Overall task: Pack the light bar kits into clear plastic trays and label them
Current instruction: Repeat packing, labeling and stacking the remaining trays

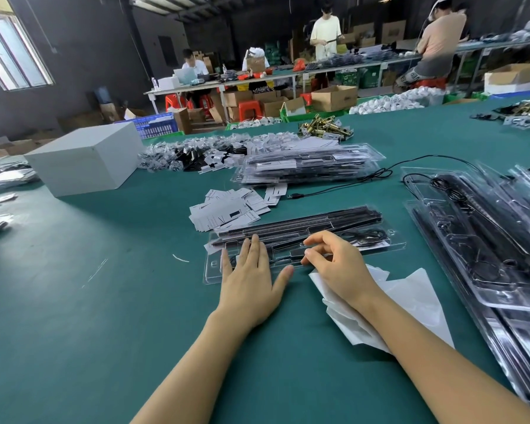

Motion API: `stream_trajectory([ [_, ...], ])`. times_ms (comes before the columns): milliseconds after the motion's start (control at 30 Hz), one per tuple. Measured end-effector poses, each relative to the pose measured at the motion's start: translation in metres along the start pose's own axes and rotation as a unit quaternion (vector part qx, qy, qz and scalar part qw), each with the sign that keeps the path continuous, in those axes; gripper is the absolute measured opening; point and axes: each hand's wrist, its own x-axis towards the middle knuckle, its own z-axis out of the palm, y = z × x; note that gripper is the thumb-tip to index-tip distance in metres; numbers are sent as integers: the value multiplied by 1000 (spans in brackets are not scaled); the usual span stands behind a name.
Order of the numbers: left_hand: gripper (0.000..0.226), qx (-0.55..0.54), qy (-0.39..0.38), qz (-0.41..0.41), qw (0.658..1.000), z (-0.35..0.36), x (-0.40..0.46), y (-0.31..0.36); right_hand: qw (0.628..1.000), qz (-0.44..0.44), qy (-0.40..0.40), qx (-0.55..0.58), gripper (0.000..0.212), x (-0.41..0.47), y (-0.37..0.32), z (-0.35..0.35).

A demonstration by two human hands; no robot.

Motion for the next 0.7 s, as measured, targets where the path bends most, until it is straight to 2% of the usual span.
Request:
stream_trajectory([
  [167,71,1,-46,18,999,2,-3,-4,1000,14,8,23,9,0,0,-1],
  [300,64,-14,-42,41,998,1,-5,-5,998,29,49,39,11,2,0,-2],
  [433,76,-21,-32,51,998,1,-3,-13,991,64,98,59,12,4,2,-5],
  [600,106,-5,-50,-59,997,-2,1,-12,990,62,127,-10,16,4,6,-2],
  [700,103,-24,-47,-144,988,-6,1,-17,985,69,153,-43,20,3,10,-4],
])
